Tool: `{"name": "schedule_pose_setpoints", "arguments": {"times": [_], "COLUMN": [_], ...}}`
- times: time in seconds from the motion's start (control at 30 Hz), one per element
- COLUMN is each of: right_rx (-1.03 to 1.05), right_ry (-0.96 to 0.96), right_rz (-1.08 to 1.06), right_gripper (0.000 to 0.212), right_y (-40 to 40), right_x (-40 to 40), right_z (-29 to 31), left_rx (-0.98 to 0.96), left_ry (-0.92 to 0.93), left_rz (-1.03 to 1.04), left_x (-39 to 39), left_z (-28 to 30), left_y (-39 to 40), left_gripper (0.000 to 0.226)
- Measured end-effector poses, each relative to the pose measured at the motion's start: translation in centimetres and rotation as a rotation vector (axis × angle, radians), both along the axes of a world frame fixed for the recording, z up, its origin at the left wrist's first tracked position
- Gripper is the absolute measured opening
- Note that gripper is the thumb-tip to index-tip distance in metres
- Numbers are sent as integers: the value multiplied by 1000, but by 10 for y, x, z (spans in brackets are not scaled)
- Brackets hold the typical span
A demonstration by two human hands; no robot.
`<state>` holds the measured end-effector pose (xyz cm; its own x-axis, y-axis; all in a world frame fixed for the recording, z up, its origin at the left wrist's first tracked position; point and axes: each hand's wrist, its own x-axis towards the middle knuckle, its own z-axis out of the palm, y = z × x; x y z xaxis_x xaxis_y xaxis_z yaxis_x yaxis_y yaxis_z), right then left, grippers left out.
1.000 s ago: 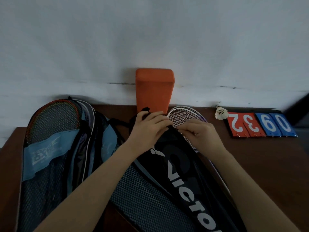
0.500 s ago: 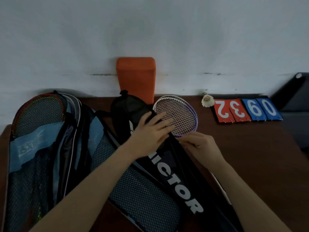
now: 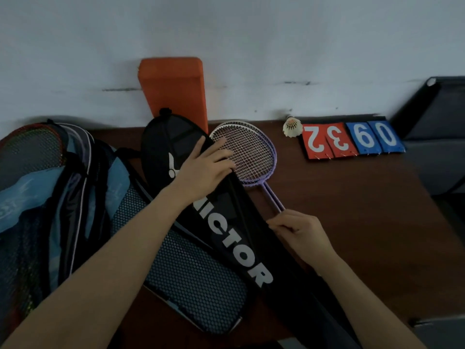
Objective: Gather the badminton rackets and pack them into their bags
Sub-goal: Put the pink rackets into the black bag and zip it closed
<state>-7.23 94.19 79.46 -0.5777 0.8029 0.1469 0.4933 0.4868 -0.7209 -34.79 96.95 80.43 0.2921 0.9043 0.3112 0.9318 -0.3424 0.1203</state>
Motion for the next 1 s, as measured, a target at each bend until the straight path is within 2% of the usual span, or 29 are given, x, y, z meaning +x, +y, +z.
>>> {"name": "schedule_pose_setpoints", "arguments": {"times": [0.1,0.2,0.4,0.57,0.67,0.83,1.0], "right_rx": [15,34,25,-26,-59,-64,-62], "right_ry": [17,47,114,21,-3,51,-30], "right_rz": [-8,-17,-53,-77,-149,-240,-163], "right_gripper": [19,18,19,18,20,17,14], "right_y": [-1,-9,-36,-71,-103,-121,-131], "right_x": [-5,-9,-22,7,22,16,17], "right_z": [6,9,16,14,5,-4,-4], "left_rx": [-36,-33,-1,-5,-65,-175,-177], "left_ry": [51,11,-59,-71,6,-44,-74], "left_rz": [-127,-147,-197,-198,-209,-295,-293], "left_x": [36,58,39,8,0,53,87], "left_z": [-14,-28,-26,-26,-21,-32,-57], "left_y": [-26,-56,-60,-53,-53,-110,-152], "left_gripper": [35,31,28,22,34,45,31]}}
